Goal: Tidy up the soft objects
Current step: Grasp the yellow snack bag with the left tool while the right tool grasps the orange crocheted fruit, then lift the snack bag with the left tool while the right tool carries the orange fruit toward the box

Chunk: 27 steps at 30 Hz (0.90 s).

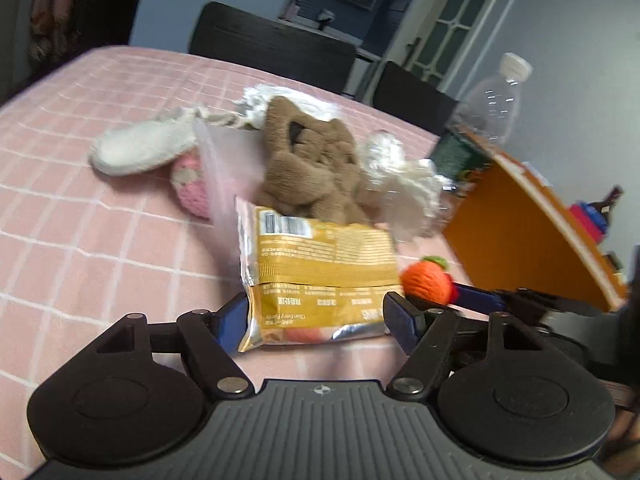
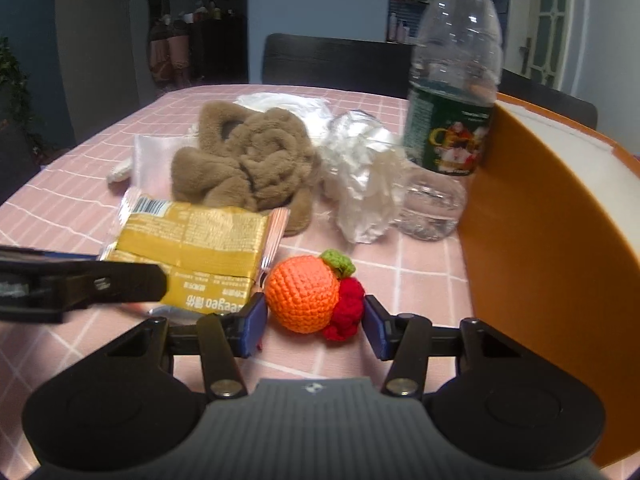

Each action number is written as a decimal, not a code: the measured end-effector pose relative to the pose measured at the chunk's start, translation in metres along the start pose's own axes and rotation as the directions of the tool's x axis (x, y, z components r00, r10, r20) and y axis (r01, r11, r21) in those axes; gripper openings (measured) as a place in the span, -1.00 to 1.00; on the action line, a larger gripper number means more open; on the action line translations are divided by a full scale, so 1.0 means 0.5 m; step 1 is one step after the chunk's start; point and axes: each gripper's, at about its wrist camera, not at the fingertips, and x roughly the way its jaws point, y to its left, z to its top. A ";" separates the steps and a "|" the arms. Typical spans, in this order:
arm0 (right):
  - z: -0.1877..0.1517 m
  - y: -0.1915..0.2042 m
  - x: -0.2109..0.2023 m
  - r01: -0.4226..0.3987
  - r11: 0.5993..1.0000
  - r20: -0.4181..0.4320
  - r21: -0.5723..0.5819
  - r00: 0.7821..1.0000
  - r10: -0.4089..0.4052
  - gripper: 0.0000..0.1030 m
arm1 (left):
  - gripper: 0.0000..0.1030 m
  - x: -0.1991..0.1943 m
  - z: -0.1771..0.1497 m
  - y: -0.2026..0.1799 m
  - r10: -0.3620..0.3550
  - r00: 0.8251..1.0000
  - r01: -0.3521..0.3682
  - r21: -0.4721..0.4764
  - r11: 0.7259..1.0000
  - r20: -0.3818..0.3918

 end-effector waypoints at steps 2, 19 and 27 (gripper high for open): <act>-0.002 -0.007 0.004 0.006 1.000 -0.007 0.001 1.000 -0.006 0.00 | 0.60 0.004 -0.001 0.007 -0.044 0.999 0.044 -0.047 0.998 -0.008; -0.025 -0.001 -0.001 -0.027 1.000 -0.011 -0.010 1.000 0.027 -0.06 | -0.16 0.040 -0.015 -0.048 0.204 0.977 -0.209 0.088 0.974 0.065; -0.026 -0.009 -0.011 -0.031 0.999 -0.013 0.014 0.999 0.031 -0.08 | -0.66 -0.012 -0.019 -0.090 0.228 0.958 -0.258 0.186 0.948 0.172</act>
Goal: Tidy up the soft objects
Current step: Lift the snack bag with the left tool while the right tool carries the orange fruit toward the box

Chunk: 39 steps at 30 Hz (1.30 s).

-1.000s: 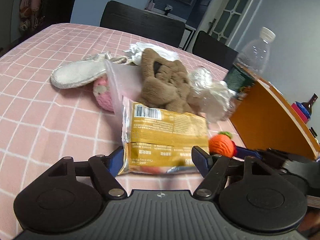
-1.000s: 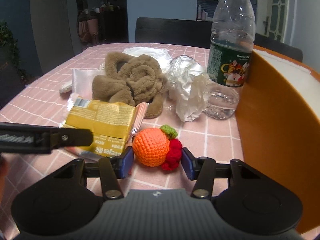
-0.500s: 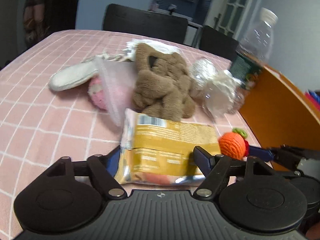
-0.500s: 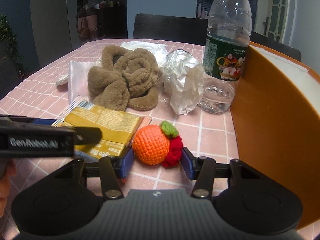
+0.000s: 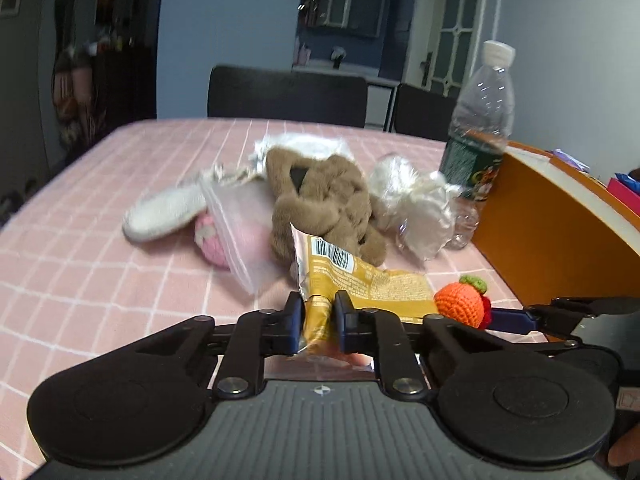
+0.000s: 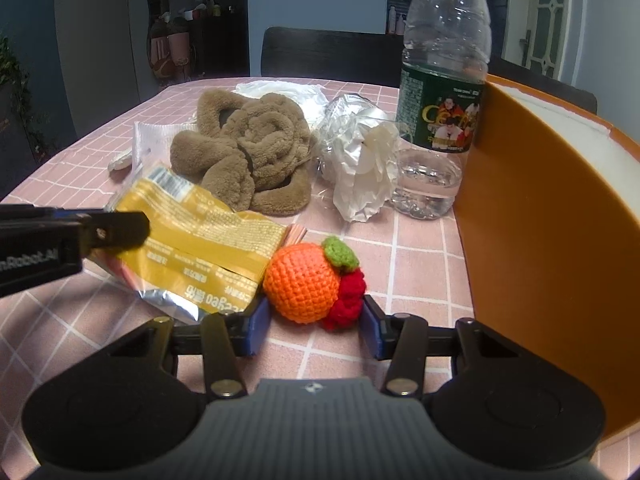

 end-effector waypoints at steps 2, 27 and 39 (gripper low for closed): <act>0.000 -0.002 -0.010 -0.007 1.000 0.006 0.004 1.000 0.007 -0.08 | -0.70 -0.013 0.005 -0.010 0.001 1.000 -0.002 0.031 1.000 0.029; 0.004 0.003 -0.102 -0.033 0.999 0.068 -0.041 0.997 0.036 -0.08 | -0.90 -0.036 0.016 0.012 -0.139 0.990 0.138 -0.102 0.985 -0.006; -0.022 -0.001 -0.089 -0.026 0.999 0.032 -0.033 0.999 0.027 -0.08 | -0.57 -0.014 -0.031 0.022 -0.217 0.925 0.212 -0.048 0.976 -0.311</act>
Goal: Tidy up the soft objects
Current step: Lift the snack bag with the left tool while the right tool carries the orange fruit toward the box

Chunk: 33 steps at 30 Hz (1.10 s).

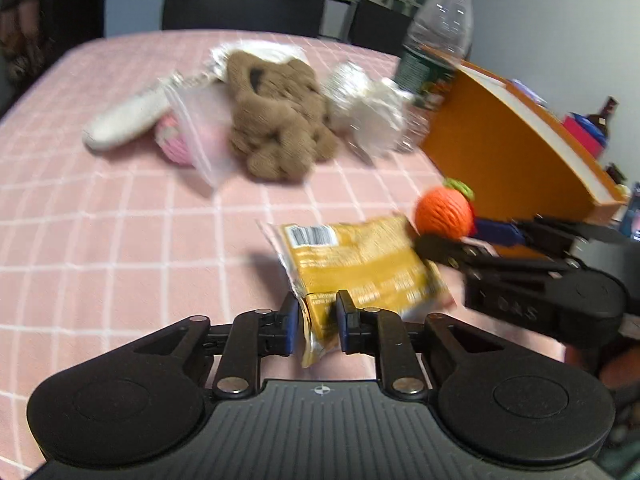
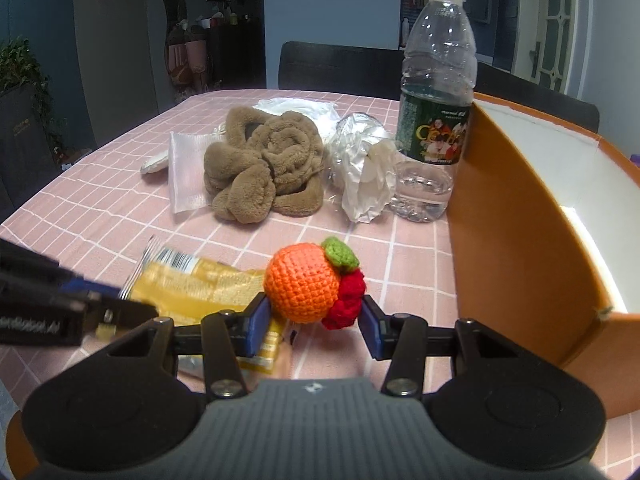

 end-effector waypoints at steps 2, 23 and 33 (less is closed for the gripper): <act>-0.001 -0.004 -0.006 0.015 1.000 -0.001 -0.004 1.000 -0.015 -0.08 | -0.45 -0.003 -0.005 -0.008 -0.045 0.999 0.046 0.026 0.999 -0.027; -0.030 -0.040 -0.039 -0.022 0.997 -0.134 0.080 0.990 0.033 -0.08 | 0.95 0.086 0.026 -0.142 0.010 0.986 0.122 0.764 0.633 -0.166; -0.015 -0.034 -0.005 -0.071 0.994 -0.136 0.085 0.987 0.082 -0.16 | 0.97 0.123 0.077 -0.111 -0.015 0.957 0.206 0.647 0.734 -0.288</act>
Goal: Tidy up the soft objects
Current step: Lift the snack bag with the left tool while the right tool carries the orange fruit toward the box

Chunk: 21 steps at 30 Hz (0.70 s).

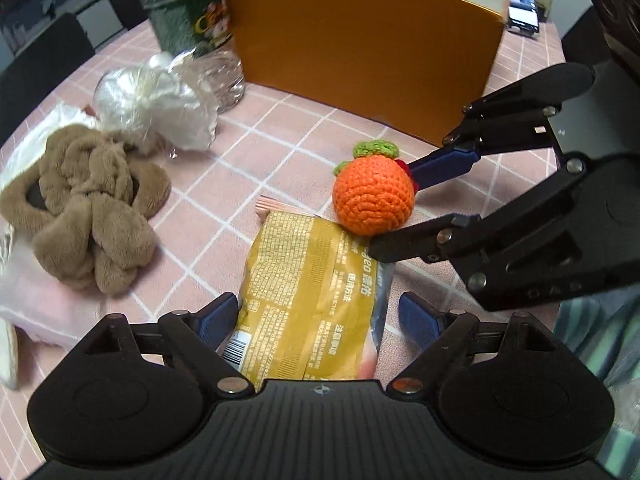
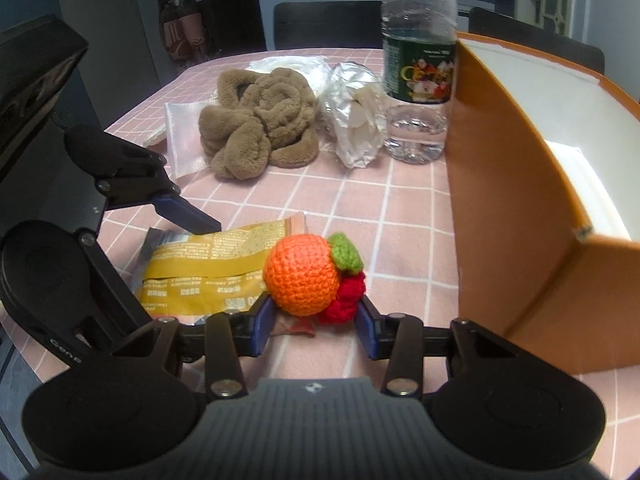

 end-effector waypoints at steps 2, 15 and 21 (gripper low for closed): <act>0.004 0.002 0.001 -0.002 1.000 0.004 -0.005 1.000 0.002 -0.17 | 0.95 -0.002 0.002 -0.001 0.003 1.000 -0.003 -0.007 1.000 -0.005; 0.020 -0.015 -0.037 0.031 0.999 0.058 -0.039 0.998 -0.029 -0.19 | 0.55 -0.023 -0.003 0.001 0.073 0.997 -0.069 -0.138 0.988 0.029; 0.034 -0.008 -0.057 0.024 0.998 0.087 -0.065 0.996 -0.018 -0.19 | 0.50 -0.053 -0.017 0.017 0.107 0.993 -0.094 -0.229 0.969 0.043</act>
